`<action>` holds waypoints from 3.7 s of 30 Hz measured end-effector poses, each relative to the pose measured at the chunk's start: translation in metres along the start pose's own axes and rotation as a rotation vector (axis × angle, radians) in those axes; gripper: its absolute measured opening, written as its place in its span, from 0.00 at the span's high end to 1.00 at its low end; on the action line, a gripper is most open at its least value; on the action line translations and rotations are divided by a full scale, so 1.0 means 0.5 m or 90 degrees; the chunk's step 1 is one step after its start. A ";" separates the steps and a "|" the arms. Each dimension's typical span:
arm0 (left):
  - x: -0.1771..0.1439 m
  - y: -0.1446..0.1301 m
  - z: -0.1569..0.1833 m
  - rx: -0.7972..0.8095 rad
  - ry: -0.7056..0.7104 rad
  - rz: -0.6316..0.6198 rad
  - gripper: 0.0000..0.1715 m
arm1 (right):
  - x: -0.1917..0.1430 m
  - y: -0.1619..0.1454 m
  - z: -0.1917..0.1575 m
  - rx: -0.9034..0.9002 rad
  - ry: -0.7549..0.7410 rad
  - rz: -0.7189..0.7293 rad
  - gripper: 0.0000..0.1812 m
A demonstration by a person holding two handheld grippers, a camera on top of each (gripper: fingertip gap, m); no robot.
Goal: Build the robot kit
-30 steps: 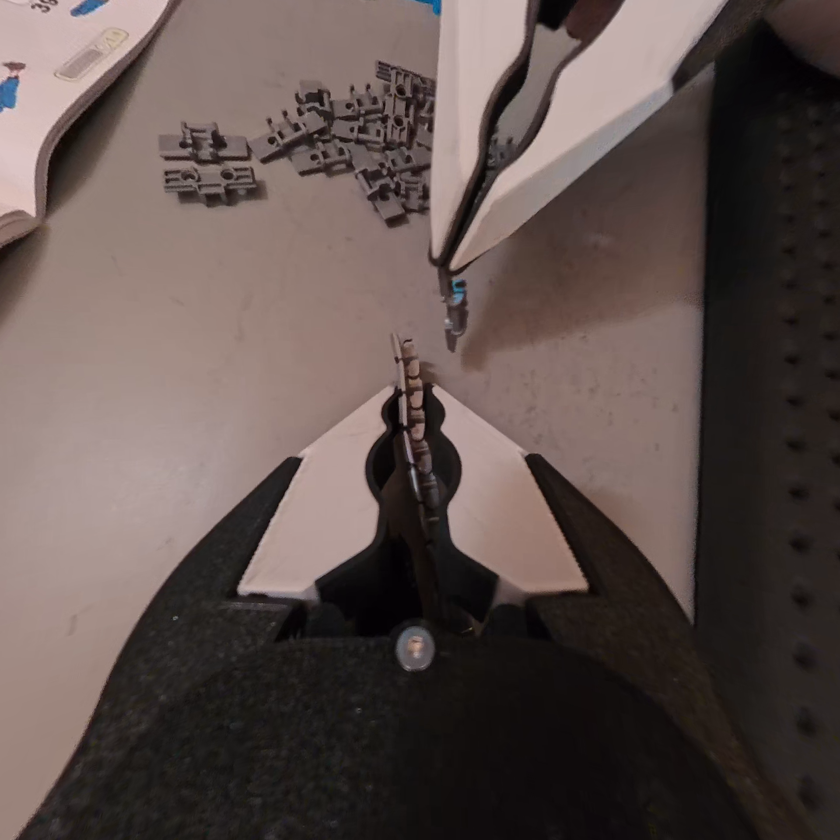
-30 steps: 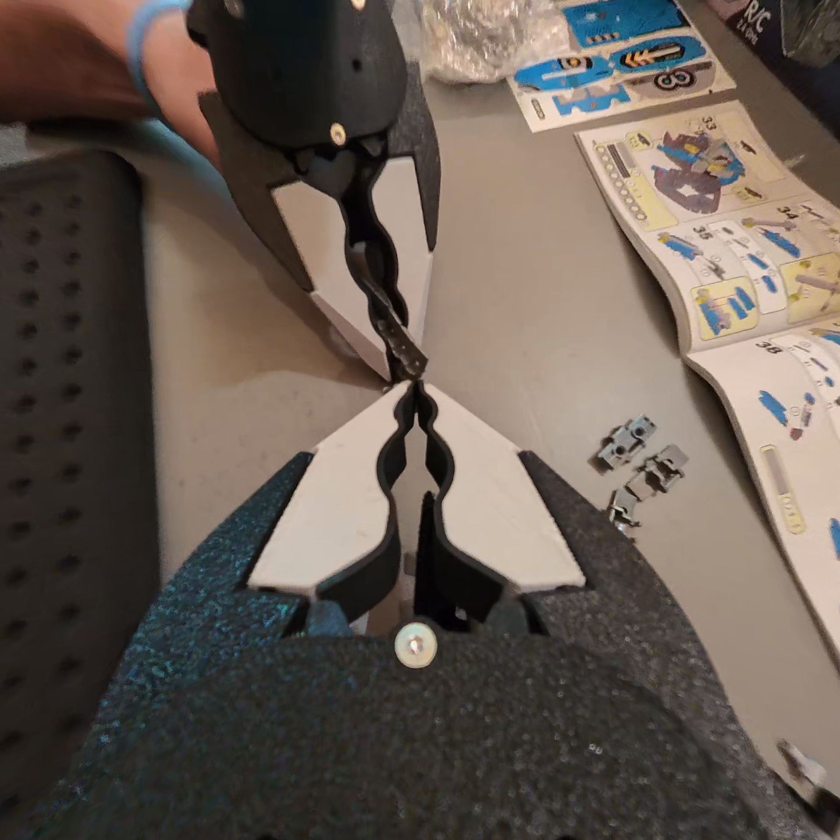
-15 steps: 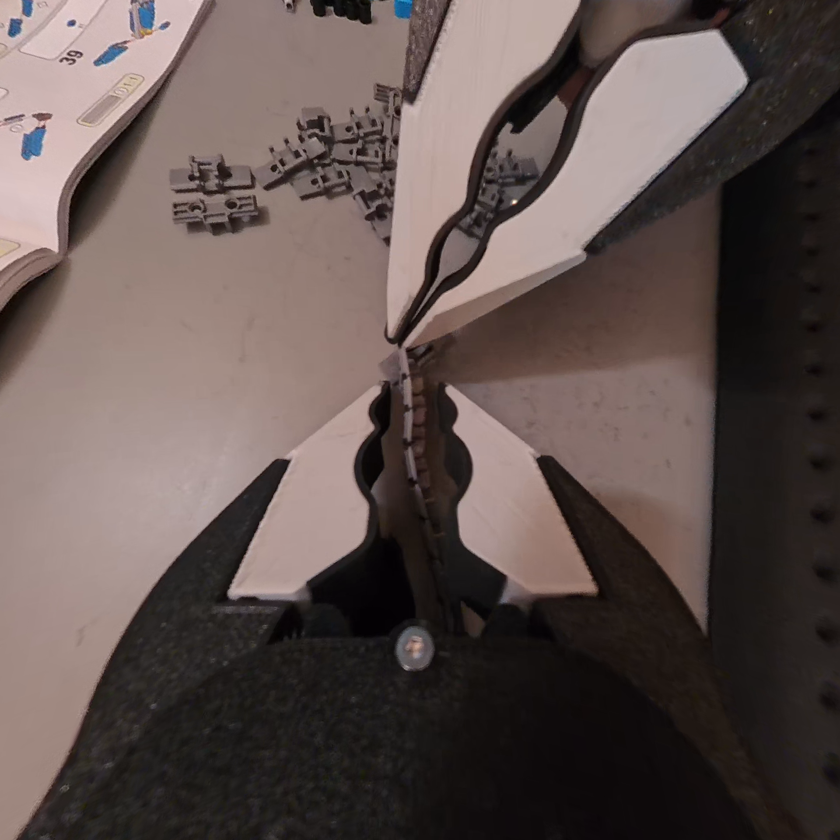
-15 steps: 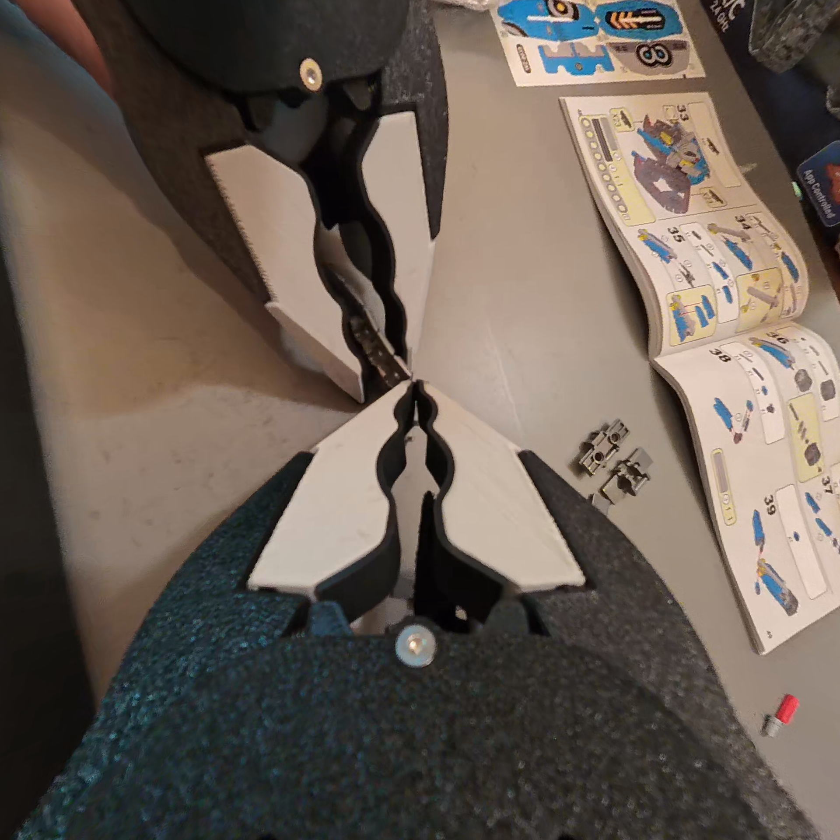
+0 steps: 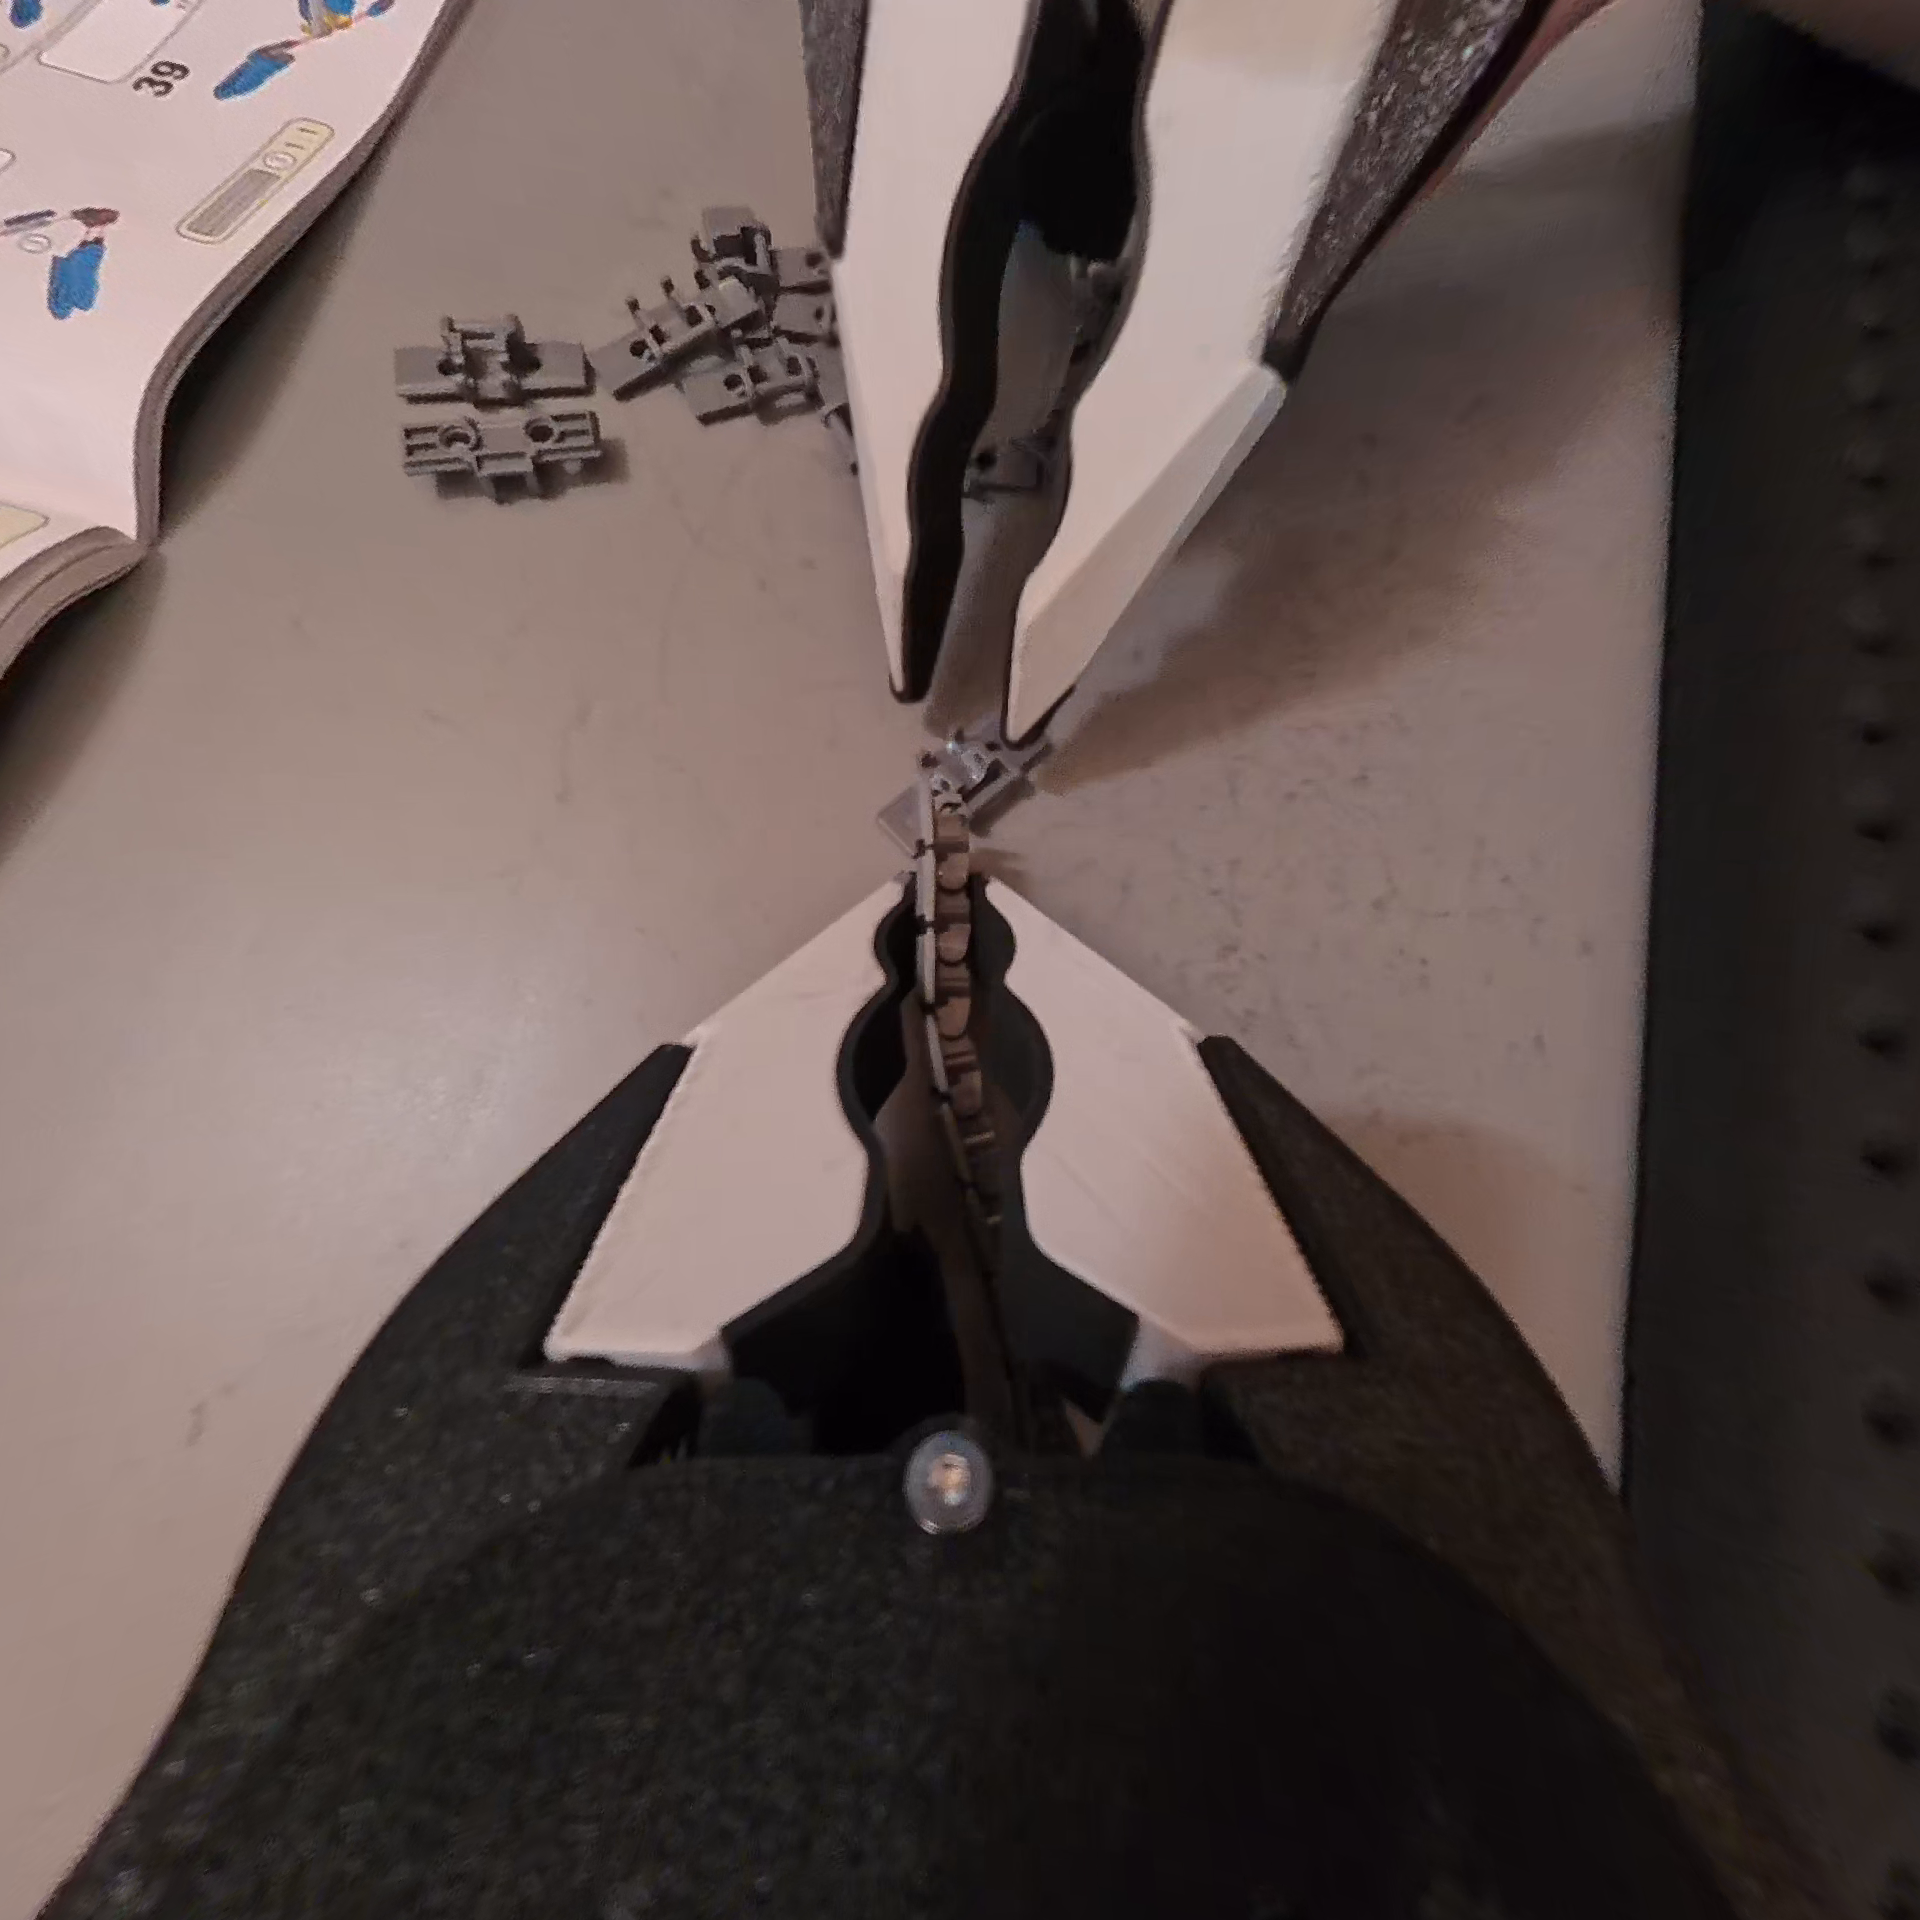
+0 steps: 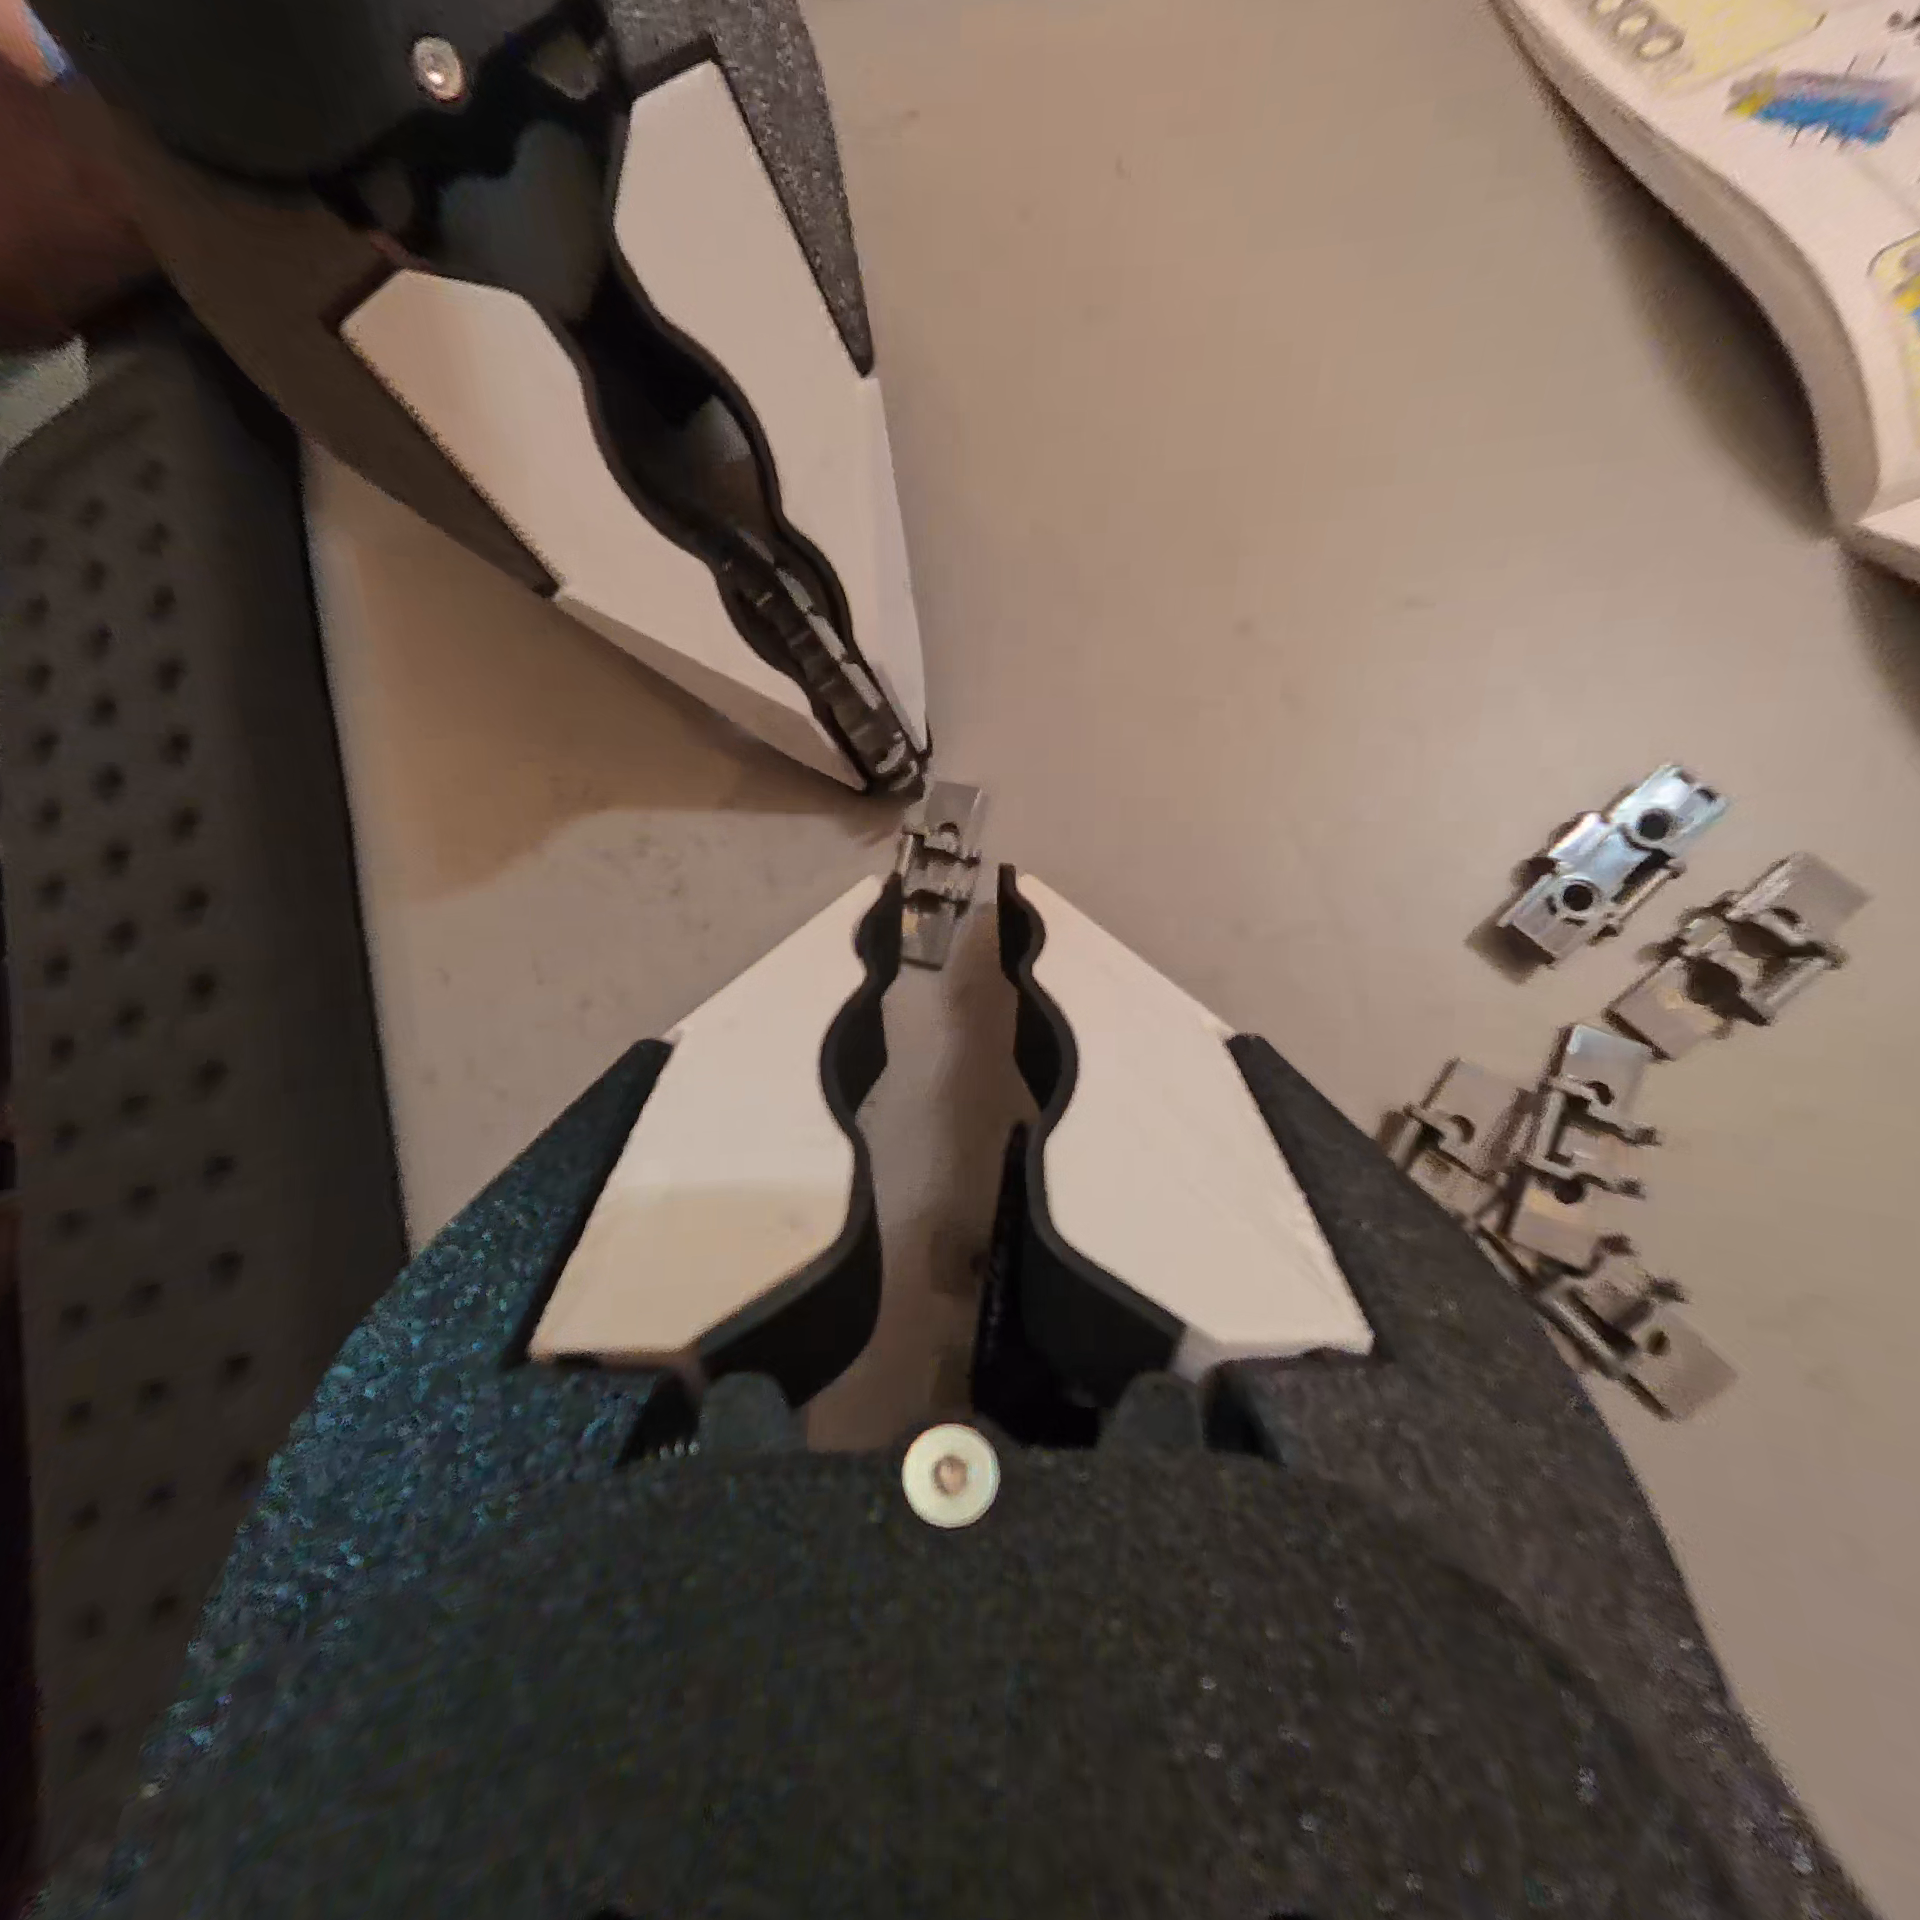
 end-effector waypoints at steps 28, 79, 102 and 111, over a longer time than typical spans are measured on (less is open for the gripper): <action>-0.054 0.040 -0.019 -0.185 -0.149 0.158 0.96 | -0.022 0.090 -0.024 0.043 0.027 0.215 0.95; -0.042 0.043 -0.003 -0.096 -0.103 0.155 0.96 | -0.014 0.051 -0.012 0.266 0.301 0.203 0.91; -0.043 0.037 -0.016 -0.133 -0.106 0.150 0.96 | -0.001 0.037 0.006 0.275 0.240 0.177 0.91; -0.034 0.033 -0.005 -0.106 -0.100 0.127 0.96 | 0.003 0.043 -0.007 0.238 0.237 0.173 0.91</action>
Point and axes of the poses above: each gripper's, where its closed fingertips meet, x out along the fingers, y out of its top, z = x × y across the jaws, the point moved 4 cm from there along -x, back along the fingers
